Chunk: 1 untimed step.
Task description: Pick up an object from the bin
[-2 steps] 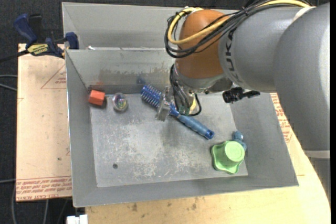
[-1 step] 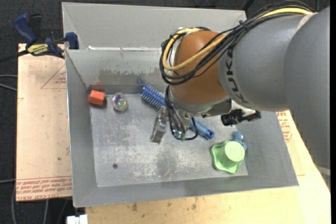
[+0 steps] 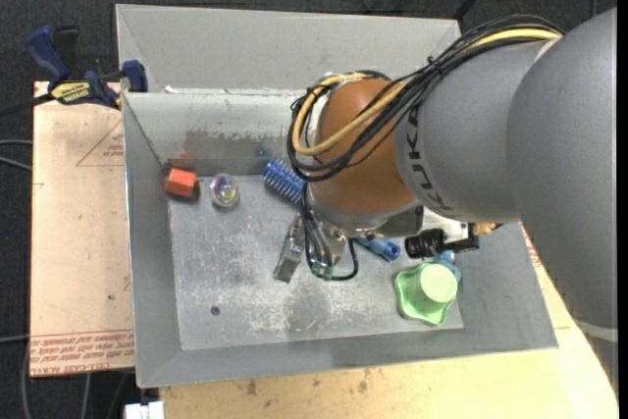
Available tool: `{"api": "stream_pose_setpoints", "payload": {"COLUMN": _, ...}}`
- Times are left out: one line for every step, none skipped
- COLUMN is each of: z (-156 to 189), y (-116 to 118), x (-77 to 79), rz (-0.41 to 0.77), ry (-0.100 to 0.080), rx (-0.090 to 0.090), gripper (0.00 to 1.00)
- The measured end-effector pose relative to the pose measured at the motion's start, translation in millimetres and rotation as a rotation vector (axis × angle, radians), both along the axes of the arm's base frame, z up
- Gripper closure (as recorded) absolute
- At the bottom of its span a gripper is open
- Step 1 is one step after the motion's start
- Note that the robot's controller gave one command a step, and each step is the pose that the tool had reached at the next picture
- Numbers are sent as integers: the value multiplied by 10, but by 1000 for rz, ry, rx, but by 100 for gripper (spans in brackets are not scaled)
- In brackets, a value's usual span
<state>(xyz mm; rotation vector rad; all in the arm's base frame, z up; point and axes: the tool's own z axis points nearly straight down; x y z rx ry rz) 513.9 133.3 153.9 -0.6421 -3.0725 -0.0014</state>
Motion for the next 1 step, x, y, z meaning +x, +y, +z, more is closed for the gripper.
{"api": "stream_pose_setpoints", "payload": {"z": 3, "y": -5, "x": 5, "rz": -2, "ry": -1, "rx": 0, "gripper": 0}}
